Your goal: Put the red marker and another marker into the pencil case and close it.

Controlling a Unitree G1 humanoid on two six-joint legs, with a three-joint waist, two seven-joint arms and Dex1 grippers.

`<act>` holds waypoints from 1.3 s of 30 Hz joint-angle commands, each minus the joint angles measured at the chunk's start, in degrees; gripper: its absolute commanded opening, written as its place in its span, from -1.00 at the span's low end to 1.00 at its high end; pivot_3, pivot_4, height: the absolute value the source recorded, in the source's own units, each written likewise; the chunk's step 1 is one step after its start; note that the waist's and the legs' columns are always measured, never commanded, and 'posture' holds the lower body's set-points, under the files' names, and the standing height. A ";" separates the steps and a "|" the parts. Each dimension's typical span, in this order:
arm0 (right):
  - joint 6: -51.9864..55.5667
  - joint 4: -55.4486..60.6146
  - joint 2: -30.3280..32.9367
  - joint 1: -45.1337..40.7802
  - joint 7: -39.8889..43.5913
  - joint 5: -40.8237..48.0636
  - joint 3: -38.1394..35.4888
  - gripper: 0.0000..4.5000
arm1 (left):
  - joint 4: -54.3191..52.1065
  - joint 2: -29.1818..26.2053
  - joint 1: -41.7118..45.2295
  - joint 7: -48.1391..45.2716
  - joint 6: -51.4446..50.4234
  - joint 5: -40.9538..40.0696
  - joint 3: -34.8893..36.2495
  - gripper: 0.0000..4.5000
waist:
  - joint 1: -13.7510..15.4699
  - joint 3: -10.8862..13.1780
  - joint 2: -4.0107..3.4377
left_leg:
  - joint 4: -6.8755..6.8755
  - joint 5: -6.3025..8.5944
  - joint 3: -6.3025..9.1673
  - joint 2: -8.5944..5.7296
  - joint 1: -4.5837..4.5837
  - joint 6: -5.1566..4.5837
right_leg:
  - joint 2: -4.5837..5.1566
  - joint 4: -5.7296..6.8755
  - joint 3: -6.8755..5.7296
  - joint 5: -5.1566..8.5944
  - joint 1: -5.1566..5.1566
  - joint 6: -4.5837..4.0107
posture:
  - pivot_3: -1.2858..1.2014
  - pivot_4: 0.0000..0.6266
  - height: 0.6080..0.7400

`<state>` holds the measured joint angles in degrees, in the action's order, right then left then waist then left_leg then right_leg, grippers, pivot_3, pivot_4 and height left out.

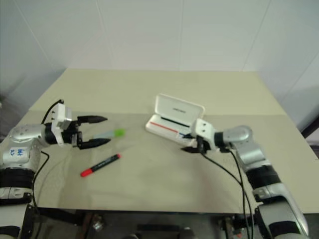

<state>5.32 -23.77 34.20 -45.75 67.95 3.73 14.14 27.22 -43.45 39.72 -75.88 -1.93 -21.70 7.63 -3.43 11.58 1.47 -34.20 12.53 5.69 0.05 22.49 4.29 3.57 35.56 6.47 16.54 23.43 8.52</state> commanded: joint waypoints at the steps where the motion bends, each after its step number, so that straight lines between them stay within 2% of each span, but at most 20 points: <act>1: -2.66 -3.81 -0.54 -3.37 0.13 -1.79 0.20 0.11 | -0.84 -0.16 0.71 -0.09 0.70 0.23 0.16 1.00 | 0.04 0.00 0.00 | 0.00 -0.01 0.00 0.00 0.04 0.02 | 0.00 0.05 0.00 0.01 0.08 0.00 | 0.03 -0.52 1.00; 22: -11.62 -25.65 -4.42 -12.96 2.32 -9.56 2.67 0.11 | -6.75 -0.60 -1.31 2.19 -0.08 -1.14 2.06 1.00 | -0.97 0.01 -0.01 | -0.01 -0.07 0.02 0.00 0.01 0.11 | -0.01 0.21 0.00 0.02 0.10 -0.02 | 0.03 -0.52 1.00; 25: -13.71 -29.42 -5.48 -14.80 1.47 -11.51 3.46 -0.29 | -7.60 -0.72 -1.75 2.48 -0.36 -1.40 2.27 1.00 | -1.36 0.01 -0.01 | 0.00 -0.07 0.04 -0.01 0.00 0.11 | -0.01 0.24 0.00 0.02 0.09 -0.02 | 0.03 -0.52 1.00; 29: -16.38 -33.10 -6.70 -16.49 1.18 -13.45 4.27 -0.93 | -8.78 -0.92 -2.10 2.96 -0.85 -1.70 2.59 1.00 | -1.46 0.01 -0.01 | 0.00 -0.07 0.04 -0.01 -0.02 0.12 | -0.01 0.26 0.00 0.03 0.08 -0.02 | 0.03 -0.52 1.00; 39: -16.35 -32.14 -8.04 -17.74 4.48 -13.00 2.81 -0.97 | -9.34 -1.28 -2.04 3.25 -1.01 -1.70 3.07 1.00 | -1.84 0.01 0.00 | -0.13 -0.13 0.06 -0.01 -0.13 0.15 | -0.05 0.46 0.03 0.01 0.03 -0.01 | 0.03 -0.52 1.00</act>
<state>-11.15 -57.11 26.59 -62.77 70.76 -10.22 17.38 18.89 -43.53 37.53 -72.78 -3.09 -22.38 8.97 -5.26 11.59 1.47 -34.31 12.40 5.75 0.04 22.36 4.44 3.52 36.00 6.50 16.55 23.47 8.51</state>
